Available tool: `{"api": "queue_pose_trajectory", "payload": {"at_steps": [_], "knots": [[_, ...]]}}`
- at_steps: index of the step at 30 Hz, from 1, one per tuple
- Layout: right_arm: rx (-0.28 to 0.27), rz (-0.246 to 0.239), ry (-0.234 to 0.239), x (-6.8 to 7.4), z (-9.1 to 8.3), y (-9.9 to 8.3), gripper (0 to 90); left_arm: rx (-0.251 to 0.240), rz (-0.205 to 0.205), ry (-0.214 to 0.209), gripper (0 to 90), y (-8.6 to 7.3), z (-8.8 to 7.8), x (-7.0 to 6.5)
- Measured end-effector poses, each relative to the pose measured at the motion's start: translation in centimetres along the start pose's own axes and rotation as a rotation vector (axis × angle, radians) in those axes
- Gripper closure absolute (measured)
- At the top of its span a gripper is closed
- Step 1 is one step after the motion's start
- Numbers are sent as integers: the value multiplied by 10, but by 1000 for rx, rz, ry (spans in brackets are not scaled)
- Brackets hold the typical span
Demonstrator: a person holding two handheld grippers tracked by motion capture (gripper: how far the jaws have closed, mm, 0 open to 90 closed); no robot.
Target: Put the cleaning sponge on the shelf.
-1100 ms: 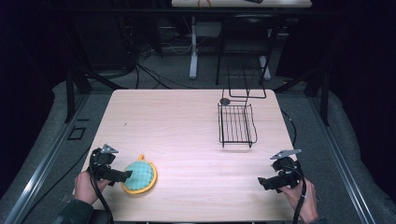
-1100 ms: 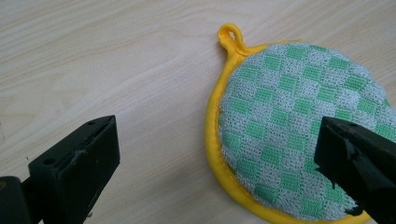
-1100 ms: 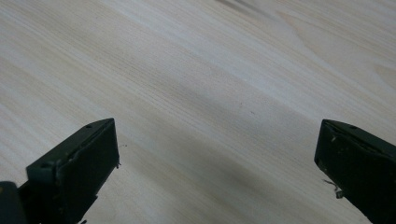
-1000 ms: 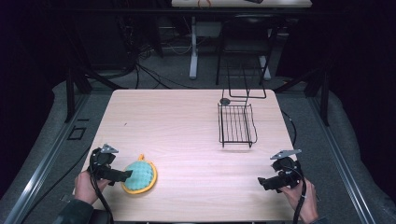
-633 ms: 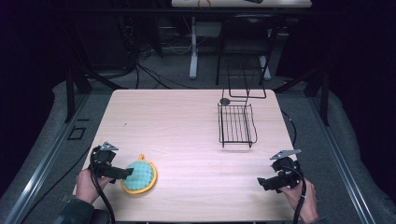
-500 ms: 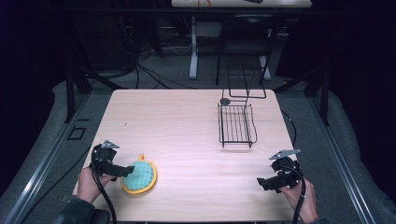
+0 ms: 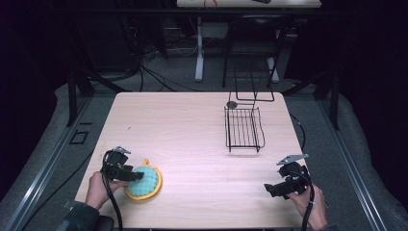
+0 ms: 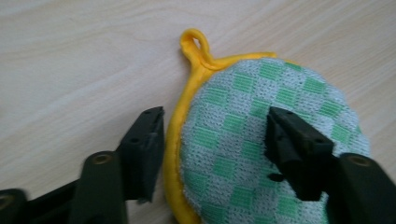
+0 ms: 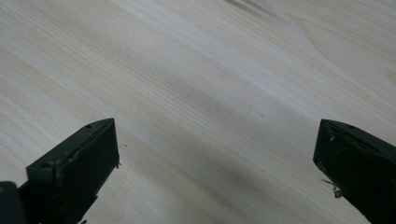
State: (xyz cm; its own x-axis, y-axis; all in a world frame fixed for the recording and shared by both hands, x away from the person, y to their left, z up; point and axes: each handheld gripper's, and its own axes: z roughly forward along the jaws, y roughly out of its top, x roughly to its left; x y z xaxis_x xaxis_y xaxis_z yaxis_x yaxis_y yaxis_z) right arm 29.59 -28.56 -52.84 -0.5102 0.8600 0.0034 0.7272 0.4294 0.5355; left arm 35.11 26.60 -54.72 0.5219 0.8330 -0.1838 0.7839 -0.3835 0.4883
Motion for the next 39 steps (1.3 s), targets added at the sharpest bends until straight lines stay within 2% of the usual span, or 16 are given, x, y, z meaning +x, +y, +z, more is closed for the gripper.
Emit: {"api": "queue_pose_trajectory", "payload": {"at_steps": [2,11,14,20,24,29,35,39], "knots": [[0,3,1,0,0,0,0,0,-13,-10,452,-1,1,0],[-5,6,3,-1,-1,0,6,9,-7,2,637,-1,1,-2],[-7,-3,1,-1,0,0,8,-9,26,46,727,-1,-1,-6],[-11,-2,4,1,0,1,15,-25,62,86,833,0,-1,-10],[-4,-4,1,0,0,1,15,-31,86,102,866,0,-2,-12],[-14,0,2,-1,-1,1,16,-39,108,121,869,0,-6,-13],[-13,-12,-3,0,-1,1,16,-75,129,138,871,-1,-15,-17],[-7,-11,-10,-1,-1,0,15,-78,145,141,871,-1,-18,-21]]}}
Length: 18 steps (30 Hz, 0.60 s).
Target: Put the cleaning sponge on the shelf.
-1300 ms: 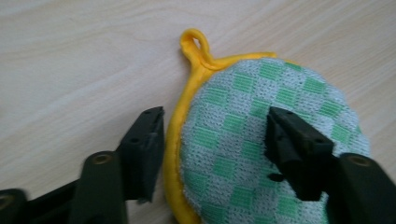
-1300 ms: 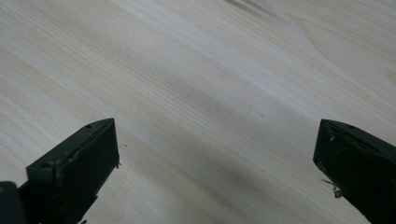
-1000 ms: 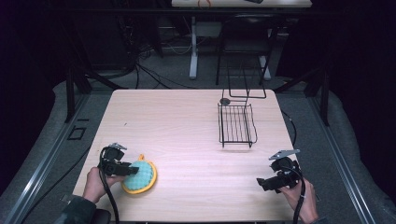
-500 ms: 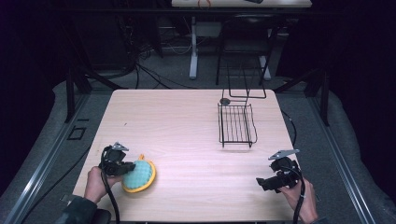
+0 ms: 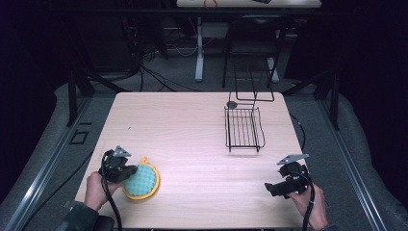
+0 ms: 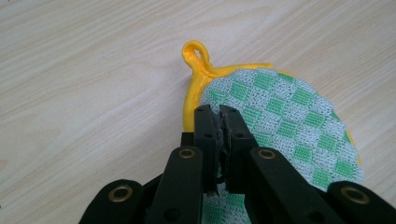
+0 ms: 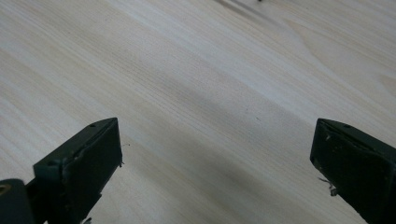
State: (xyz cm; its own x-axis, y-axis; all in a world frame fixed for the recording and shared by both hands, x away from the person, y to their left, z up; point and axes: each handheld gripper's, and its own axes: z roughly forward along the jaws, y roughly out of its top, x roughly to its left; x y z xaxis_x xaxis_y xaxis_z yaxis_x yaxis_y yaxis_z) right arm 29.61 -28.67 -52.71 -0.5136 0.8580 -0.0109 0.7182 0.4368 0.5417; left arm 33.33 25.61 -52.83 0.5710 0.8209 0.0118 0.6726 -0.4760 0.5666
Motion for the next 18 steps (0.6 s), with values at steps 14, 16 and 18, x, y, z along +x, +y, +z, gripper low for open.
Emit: {"api": "queue_pose_trajectory", "payload": {"at_steps": [14,16,18], "knots": [[4,-3,-8,1,1,-1,10,-38,27,-8,870,3,-12,-8],[8,-6,-11,0,1,-1,9,-45,23,-12,870,4,-13,-9],[13,0,-8,0,2,-1,7,-48,30,-15,870,5,-14,-8]]}}
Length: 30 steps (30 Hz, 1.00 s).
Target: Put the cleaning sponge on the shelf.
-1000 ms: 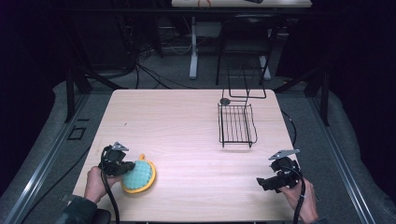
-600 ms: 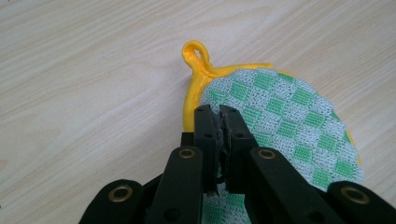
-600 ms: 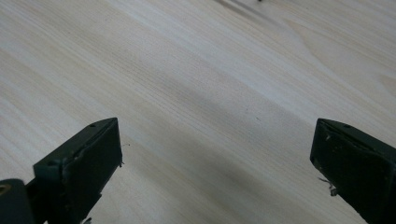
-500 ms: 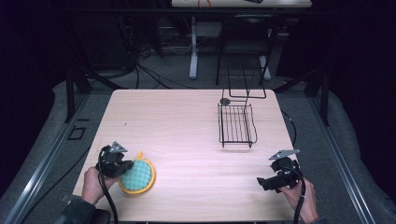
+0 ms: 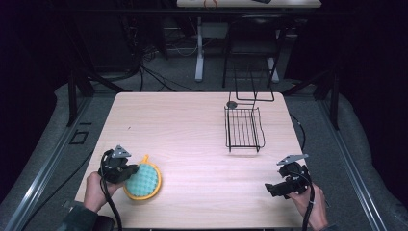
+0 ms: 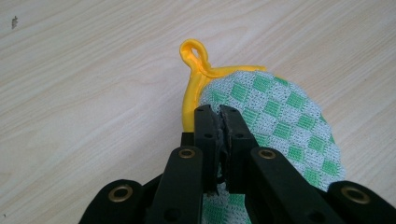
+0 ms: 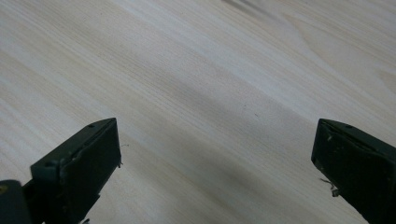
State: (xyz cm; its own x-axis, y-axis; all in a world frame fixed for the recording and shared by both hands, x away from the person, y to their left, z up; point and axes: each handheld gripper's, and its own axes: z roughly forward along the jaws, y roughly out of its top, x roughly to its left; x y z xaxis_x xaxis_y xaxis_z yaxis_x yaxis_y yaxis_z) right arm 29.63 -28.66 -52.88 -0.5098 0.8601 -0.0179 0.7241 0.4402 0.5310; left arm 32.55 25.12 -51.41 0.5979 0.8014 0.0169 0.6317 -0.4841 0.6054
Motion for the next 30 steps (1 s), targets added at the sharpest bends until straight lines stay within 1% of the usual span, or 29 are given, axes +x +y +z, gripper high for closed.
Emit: {"api": "queue_pose_trajectory", "payload": {"at_steps": [6,7,11,13,20,22,25,29,30], "knots": [[4,-1,-3,0,1,0,6,-10,4,-3,870,1,-2,-1],[6,-1,-5,0,1,0,5,-12,2,-12,870,2,-3,-1],[8,0,-3,0,1,0,5,-25,2,-17,870,5,-3,-3],[16,-5,0,-1,1,0,5,-35,14,-21,870,9,-4,-5],[19,-7,0,-1,2,0,6,-72,29,-38,870,19,-8,-13],[19,-9,0,-1,2,0,7,-73,35,-51,869,22,-9,-15],[16,-5,2,0,2,0,7,-84,40,-48,869,25,-9,-17],[20,-11,2,0,2,0,9,-85,55,-54,869,31,-9,-20],[16,-11,-1,0,2,0,9,-93,62,-53,869,33,-8,-22]]}}
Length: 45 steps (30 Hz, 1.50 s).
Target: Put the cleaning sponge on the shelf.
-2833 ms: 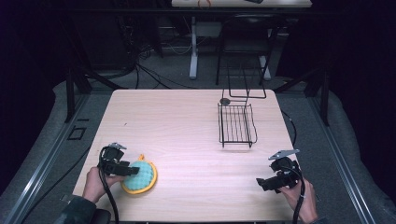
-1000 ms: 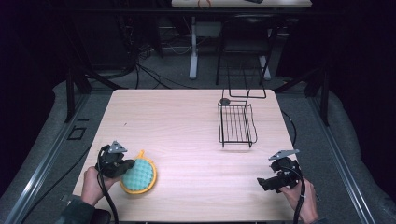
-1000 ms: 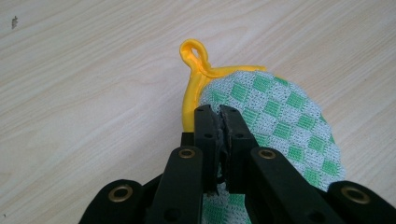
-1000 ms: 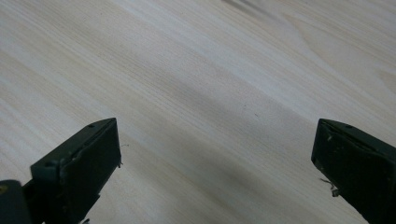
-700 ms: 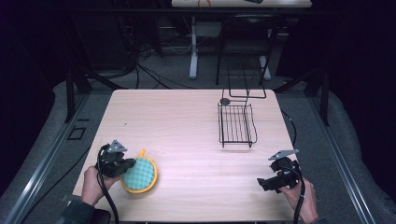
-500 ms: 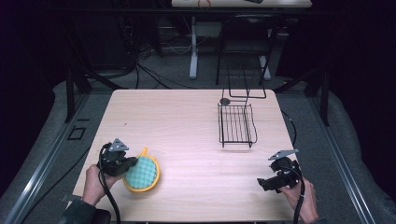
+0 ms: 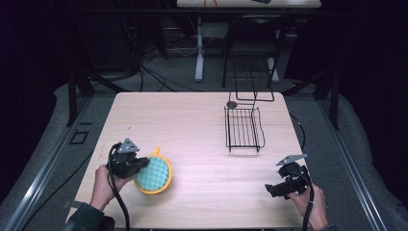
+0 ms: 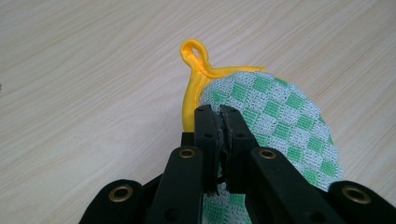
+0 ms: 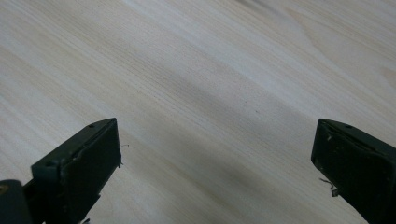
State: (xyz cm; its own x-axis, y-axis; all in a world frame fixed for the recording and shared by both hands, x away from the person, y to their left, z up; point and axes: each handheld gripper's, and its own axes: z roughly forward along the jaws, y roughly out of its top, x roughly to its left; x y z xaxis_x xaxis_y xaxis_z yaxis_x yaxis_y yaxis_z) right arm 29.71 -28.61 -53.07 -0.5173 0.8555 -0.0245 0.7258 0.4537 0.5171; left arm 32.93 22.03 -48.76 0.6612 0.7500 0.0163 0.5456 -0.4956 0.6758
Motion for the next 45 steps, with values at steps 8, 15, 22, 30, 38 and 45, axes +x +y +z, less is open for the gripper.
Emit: {"api": "queue_pose_trajectory", "payload": {"at_steps": [8,15,22,30,38,45], "knots": [[5,0,5,-1,0,0,10,-17,15,-11,868,11,5,-2],[5,-5,1,1,0,0,11,-31,19,-26,869,19,7,-5],[7,-3,4,1,1,0,13,-38,28,-39,869,26,12,-7],[6,-8,0,1,0,1,15,-41,50,-48,869,34,19,-10],[2,-8,0,2,0,1,18,-66,48,-62,869,44,23,-10],[5,-15,-3,2,0,1,17,-78,54,-63,870,51,28,-12]]}}
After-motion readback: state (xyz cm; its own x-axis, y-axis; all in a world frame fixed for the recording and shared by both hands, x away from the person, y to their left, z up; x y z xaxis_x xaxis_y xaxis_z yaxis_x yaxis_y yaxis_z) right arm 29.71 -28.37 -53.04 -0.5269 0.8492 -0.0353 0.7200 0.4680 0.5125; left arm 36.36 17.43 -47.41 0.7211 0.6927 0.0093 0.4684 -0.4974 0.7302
